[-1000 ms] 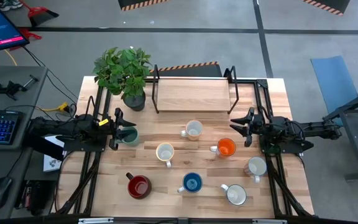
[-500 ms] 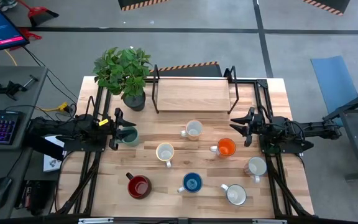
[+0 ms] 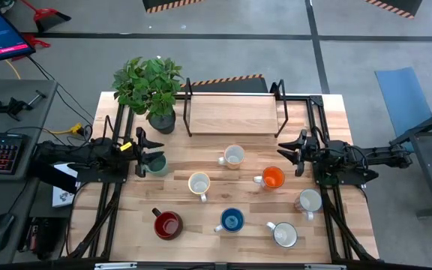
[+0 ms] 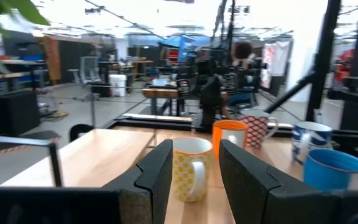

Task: Place coffee mugs
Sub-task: Put the patterned yellow mug on the shelf

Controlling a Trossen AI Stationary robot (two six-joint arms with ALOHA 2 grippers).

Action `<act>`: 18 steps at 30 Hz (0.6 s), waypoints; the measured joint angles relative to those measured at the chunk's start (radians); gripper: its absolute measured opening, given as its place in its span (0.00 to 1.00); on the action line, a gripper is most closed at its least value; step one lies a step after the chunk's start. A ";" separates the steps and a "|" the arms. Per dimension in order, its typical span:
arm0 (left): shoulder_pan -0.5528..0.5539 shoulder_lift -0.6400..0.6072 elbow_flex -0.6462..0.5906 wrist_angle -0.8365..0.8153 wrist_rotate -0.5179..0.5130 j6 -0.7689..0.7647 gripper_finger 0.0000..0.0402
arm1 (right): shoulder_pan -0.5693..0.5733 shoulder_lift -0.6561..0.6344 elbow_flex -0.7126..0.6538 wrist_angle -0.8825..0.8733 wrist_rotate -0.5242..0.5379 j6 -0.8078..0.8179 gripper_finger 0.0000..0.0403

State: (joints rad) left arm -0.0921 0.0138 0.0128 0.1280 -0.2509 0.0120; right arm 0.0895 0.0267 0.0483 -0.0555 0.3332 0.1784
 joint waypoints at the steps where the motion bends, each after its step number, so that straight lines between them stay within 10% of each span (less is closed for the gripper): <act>1: 0.000 0.000 0.000 0.000 -0.015 0.000 0.30 | 0.000 0.000 0.000 0.003 0.020 0.001 0.27; 9: 0.000 0.000 0.000 0.006 -0.079 0.000 0.30 | 0.000 0.000 0.064 0.139 0.081 -0.185 0.27; 18: 0.000 0.000 0.000 0.006 -0.079 0.000 0.30 | 0.000 0.212 0.380 -0.094 0.081 -0.244 0.27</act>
State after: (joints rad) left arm -0.0921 0.0137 0.0127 0.1345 -0.3302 0.0124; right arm 0.0891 0.2386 0.4287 -0.1496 0.4144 -0.0655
